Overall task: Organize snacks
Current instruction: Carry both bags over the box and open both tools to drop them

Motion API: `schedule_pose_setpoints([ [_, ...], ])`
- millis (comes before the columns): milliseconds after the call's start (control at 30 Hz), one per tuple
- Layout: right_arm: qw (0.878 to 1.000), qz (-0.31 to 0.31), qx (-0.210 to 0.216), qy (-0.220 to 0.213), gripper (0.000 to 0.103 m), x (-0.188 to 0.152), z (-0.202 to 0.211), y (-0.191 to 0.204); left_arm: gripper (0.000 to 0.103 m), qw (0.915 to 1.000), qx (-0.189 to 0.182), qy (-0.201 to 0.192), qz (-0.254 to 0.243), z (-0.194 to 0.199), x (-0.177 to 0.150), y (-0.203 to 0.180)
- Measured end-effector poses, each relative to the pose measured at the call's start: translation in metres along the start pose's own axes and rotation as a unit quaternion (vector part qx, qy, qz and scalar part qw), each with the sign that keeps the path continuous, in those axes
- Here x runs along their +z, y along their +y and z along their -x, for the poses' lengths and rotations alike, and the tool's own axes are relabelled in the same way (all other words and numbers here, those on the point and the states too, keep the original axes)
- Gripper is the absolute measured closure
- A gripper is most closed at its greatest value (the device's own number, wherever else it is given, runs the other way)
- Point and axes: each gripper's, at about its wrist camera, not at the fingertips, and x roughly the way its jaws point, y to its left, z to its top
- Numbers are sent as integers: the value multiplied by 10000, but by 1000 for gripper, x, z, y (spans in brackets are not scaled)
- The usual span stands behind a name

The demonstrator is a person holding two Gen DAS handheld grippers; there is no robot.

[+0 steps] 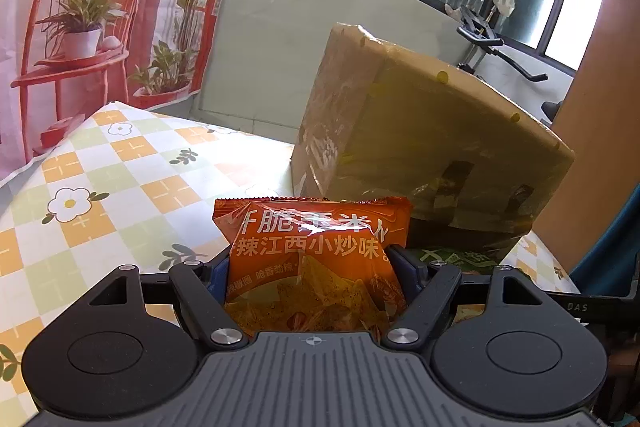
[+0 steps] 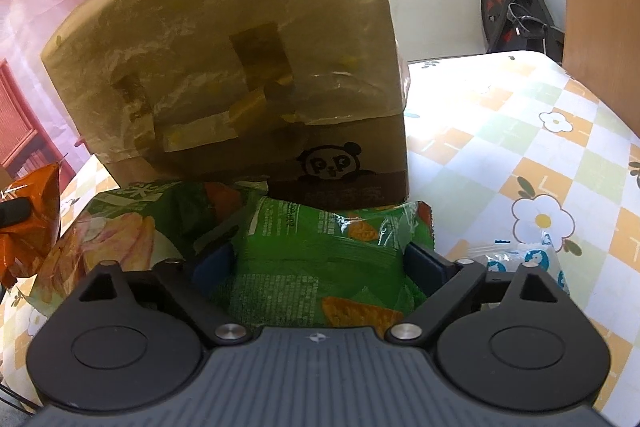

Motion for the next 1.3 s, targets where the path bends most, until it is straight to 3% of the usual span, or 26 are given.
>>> schedule_pose_setpoints([
  [33,10000,12,-25,-7,20,0,1,0,24,10000,-1,-13,8,1,0,0],
  [133,9999,-132,75,-56,23,-2,6,-3,24,10000,-20,-62,3,4,1,-2],
  [867,9962,-347,217,-770,24,2,67,-16,24,9977,-160,-620,-243,33,17,-24],
  [1100,9909,-128,265,-1315,24,24,101,-7,24,9936,-278,-985,-468,43,40,-35],
  [1300,9793,-33,269,-2008,24,59,130,0,24,9886,-501,-1245,-679,38,64,-57],
])
